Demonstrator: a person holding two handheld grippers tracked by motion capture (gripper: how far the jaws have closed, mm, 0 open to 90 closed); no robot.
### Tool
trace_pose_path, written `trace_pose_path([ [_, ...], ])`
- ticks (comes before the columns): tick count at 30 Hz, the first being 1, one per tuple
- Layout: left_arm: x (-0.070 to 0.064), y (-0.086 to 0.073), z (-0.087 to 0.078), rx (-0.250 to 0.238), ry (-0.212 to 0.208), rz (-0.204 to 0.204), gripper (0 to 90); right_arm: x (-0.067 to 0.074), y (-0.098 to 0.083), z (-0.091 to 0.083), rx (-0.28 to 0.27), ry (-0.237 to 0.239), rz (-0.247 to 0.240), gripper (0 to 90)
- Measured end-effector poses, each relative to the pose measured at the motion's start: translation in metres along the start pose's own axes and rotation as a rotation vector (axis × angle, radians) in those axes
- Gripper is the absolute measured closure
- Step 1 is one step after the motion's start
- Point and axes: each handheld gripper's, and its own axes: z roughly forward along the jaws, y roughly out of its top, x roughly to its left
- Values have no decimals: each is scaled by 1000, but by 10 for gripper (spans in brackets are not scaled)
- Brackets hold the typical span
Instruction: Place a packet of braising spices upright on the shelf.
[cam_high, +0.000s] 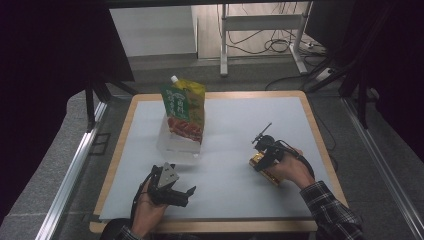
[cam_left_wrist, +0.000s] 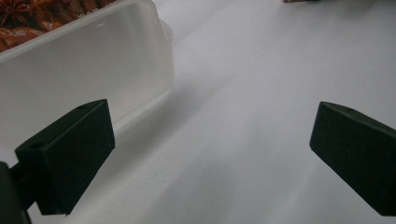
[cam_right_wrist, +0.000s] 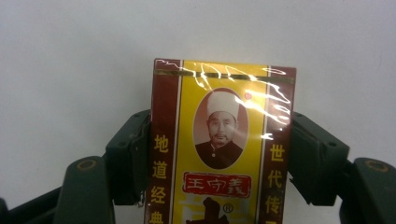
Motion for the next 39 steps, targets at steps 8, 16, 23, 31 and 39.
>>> trace_pose_path([
  [8, 0, 0, -1, -4, 3, -2, 0, 1, -5, -12, -85, -8, 6, 316],
  [16, 1, 0, -2, -7, 10, -6, 0, 3, -9, -27, -168, -2, 1, 318],
  [23, 2, 1, -6, -14, 13, -10, 0, 5, -9, -39, -229, -3, -3, 319],
  [31, 2, -3, -13, -28, 18, -28, 0, 5, -10, -51, -339, 9, 3, 320],
  [39, 0, -4, -13, -26, 12, -30, 0, 8, -10, -57, -440, 19, 4, 319],
])
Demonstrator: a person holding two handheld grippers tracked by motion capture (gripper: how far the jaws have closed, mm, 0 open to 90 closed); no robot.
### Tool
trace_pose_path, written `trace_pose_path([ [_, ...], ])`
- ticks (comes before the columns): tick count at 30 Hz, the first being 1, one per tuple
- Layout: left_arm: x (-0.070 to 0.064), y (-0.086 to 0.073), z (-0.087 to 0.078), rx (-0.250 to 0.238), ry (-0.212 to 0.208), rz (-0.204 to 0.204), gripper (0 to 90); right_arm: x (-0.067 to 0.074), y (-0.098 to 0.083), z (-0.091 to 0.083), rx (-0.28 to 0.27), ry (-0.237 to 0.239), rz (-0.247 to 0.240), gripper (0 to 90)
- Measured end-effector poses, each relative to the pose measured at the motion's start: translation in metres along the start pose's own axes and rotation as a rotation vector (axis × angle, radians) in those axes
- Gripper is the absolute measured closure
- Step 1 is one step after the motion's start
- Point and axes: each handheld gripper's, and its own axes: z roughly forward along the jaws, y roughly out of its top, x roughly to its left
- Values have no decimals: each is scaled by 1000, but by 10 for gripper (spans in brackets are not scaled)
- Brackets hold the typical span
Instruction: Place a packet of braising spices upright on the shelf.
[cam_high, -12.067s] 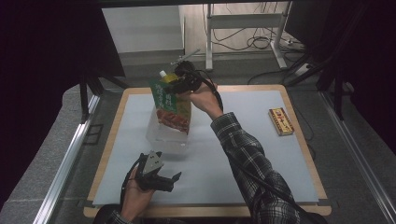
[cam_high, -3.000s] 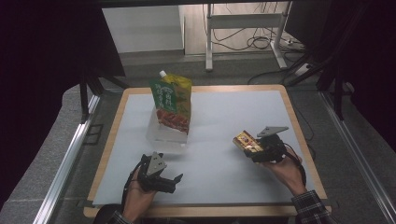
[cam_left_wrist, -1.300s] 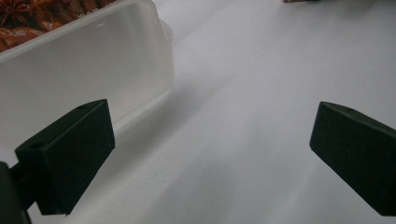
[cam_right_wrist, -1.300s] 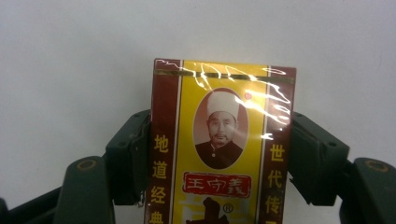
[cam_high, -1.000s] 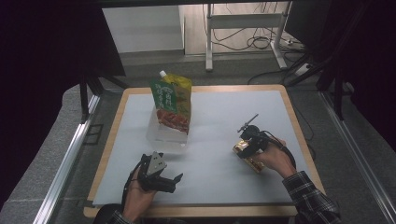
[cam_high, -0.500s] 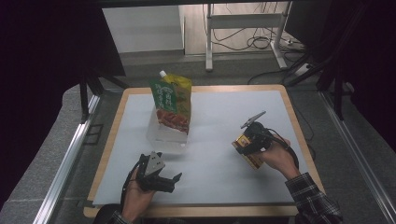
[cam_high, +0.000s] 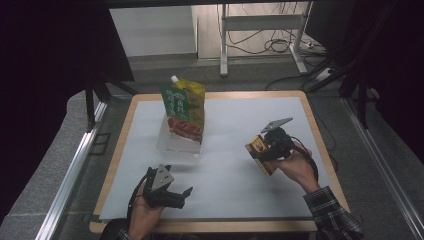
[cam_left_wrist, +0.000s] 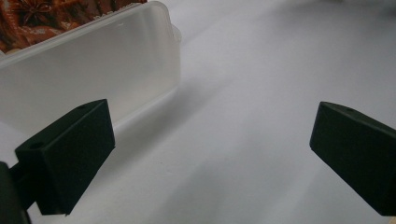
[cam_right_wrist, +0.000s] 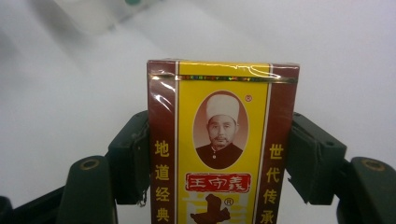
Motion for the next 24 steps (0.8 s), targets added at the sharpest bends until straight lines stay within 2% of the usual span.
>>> trace_pose_path([
  [8, -2, -1, -1, 0, -6, -3, 0, 6, 8, -5, -116, 7, -13, 319],
  [19, -2, -2, -2, 1, -8, -1, 0, 15, 18, -1, -198, 19, -39, 319],
  [24, -2, -2, -1, 1, -8, -2, 0, 20, 25, 2, -235, 42, -51, 319],
])
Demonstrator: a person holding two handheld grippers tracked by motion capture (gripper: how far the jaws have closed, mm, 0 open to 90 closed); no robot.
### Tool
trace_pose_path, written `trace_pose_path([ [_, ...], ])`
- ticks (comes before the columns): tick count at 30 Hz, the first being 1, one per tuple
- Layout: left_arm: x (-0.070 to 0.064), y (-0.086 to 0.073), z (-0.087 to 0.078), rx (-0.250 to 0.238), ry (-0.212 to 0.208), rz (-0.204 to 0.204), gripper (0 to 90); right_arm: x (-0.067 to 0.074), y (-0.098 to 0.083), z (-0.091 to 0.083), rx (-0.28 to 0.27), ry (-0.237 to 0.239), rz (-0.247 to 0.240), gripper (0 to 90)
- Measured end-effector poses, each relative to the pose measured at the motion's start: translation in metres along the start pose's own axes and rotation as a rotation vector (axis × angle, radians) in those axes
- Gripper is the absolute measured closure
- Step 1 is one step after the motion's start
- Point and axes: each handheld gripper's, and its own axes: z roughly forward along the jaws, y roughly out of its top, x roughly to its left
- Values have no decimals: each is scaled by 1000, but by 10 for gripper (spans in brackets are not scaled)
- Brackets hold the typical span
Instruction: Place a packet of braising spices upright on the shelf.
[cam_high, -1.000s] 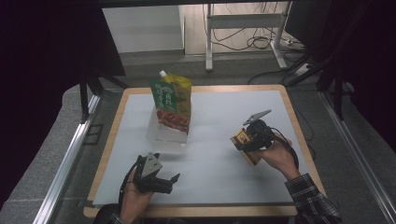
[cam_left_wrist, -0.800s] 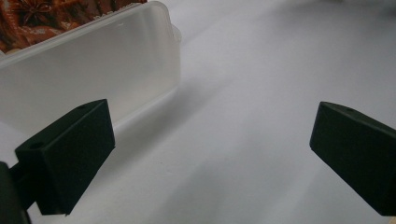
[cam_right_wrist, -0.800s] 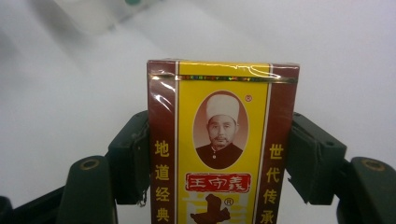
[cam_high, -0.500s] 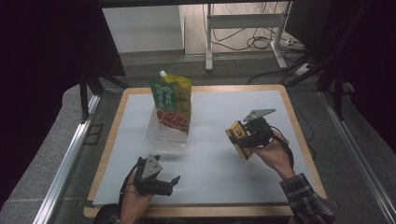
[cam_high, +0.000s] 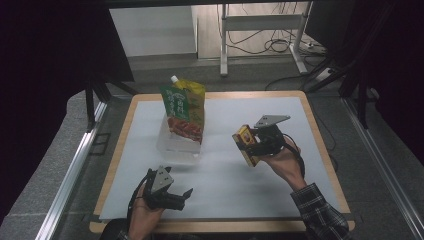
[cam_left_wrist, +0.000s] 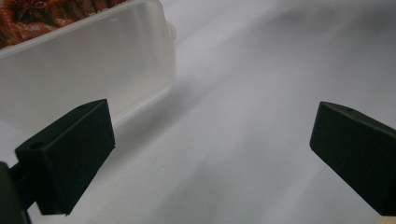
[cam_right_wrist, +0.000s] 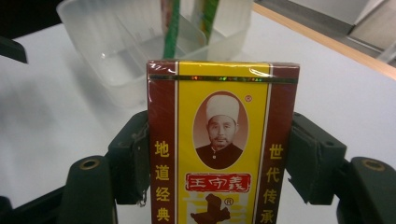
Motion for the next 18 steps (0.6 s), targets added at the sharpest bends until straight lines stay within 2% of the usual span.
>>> trace_pose_path([
  [6, 0, 0, 0, -1, 1, 1, 0, 7, 9, 7, -54, 12, -18, 319],
  [18, 0, 0, 0, -4, -1, 1, 0, 20, 27, 23, -147, 49, -5, 319],
])
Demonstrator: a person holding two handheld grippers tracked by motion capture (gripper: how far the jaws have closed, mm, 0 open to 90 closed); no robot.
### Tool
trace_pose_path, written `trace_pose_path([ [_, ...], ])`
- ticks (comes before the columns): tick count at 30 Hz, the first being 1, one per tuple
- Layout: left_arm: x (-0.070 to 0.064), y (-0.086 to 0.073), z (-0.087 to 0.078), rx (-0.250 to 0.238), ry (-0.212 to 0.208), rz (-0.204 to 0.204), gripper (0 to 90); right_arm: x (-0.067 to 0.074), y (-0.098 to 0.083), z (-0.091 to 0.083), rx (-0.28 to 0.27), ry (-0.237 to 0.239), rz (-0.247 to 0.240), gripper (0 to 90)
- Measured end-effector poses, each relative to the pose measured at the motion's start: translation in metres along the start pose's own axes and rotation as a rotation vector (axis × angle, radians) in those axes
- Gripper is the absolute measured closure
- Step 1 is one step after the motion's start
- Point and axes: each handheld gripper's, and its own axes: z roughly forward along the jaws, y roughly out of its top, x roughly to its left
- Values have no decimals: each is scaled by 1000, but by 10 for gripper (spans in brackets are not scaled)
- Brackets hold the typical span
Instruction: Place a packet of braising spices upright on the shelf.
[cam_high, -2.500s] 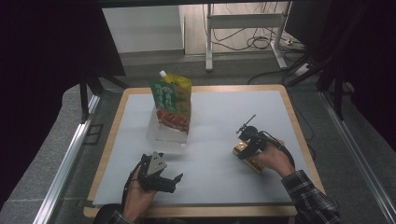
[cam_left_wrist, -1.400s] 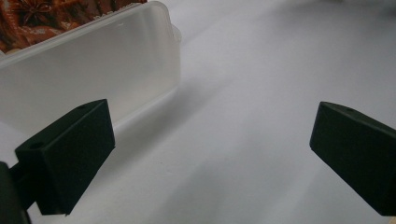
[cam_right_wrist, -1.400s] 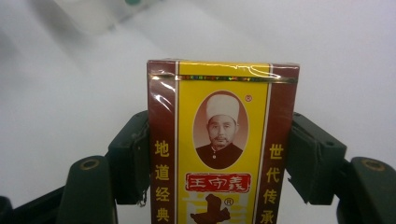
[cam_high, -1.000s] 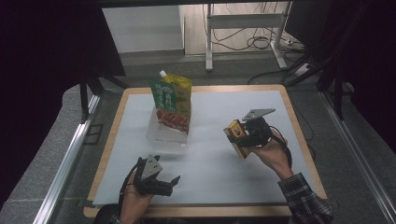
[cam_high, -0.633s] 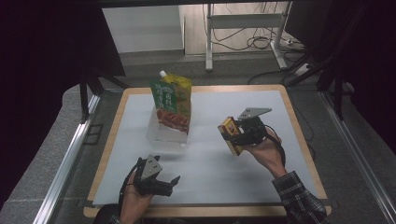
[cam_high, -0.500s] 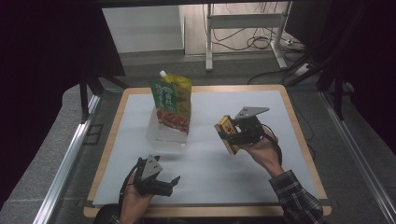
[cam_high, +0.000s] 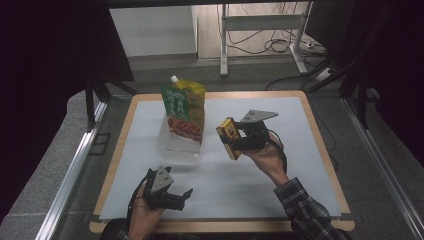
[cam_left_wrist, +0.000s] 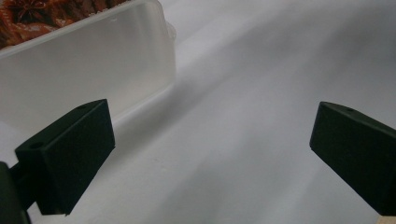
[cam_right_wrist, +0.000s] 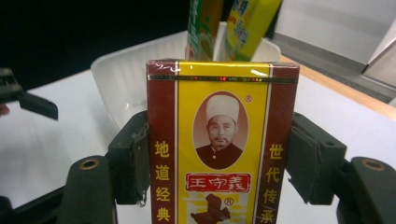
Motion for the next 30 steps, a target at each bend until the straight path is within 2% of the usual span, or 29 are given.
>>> trace_pose_path([
  [15, 0, 0, 0, -1, -3, 0, 0, 20, 13, 25, -98, 22, -35, 319],
  [30, 0, 0, 0, 0, -5, 3, 0, 34, 18, 63, -162, 37, -15, 319],
])
